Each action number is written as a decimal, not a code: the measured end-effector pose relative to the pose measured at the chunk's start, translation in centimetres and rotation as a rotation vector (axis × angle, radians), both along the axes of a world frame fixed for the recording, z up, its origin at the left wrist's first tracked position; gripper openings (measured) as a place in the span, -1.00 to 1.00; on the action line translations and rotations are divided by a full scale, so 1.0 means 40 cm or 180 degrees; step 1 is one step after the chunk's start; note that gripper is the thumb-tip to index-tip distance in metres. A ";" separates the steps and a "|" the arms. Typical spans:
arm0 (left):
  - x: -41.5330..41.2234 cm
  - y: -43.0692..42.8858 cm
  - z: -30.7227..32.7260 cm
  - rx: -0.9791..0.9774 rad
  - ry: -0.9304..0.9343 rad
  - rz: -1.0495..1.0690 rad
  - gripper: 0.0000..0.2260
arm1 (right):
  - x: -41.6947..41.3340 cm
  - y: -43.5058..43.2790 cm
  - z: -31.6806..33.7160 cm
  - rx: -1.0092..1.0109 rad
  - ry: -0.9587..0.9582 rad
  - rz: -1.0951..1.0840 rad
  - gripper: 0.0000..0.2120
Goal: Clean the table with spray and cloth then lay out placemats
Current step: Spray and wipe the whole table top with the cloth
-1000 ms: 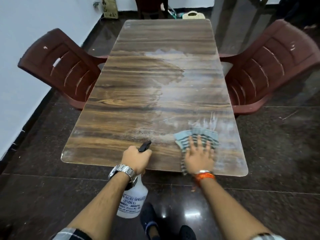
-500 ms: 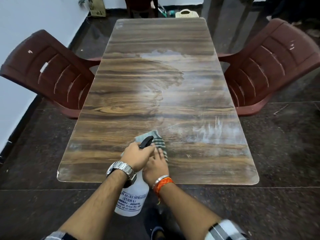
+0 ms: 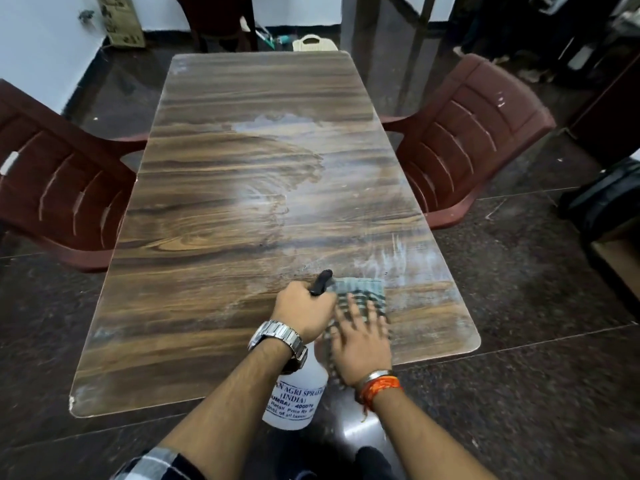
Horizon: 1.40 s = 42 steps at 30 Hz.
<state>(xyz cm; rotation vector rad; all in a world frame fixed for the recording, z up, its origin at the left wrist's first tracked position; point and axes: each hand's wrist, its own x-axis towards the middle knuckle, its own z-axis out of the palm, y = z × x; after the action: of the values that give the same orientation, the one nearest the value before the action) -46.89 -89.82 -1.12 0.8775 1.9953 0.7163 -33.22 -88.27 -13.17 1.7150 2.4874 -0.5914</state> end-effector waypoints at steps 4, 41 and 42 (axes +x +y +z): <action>-0.064 -0.021 0.008 0.0041 -0.0200 0.0359 -0.82 | 0.155 0.135 -0.019 0.0112 -0.0298 -0.1311 -0.39; -0.218 0.083 0.001 0.0022 -0.0458 0.1155 -0.88 | -0.178 0.340 -0.008 0.0290 -0.0021 -0.0184 -0.44; -0.222 0.105 0.001 0.0032 -0.0391 0.1180 -0.86 | -0.244 0.317 -0.007 0.0236 0.0074 0.0321 -0.44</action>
<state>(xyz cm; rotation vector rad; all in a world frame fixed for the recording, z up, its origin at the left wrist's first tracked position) -55.77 -85.64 -1.07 0.4577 2.0651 0.9629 -42.98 -75.60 -13.46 1.6033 2.6249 -0.5195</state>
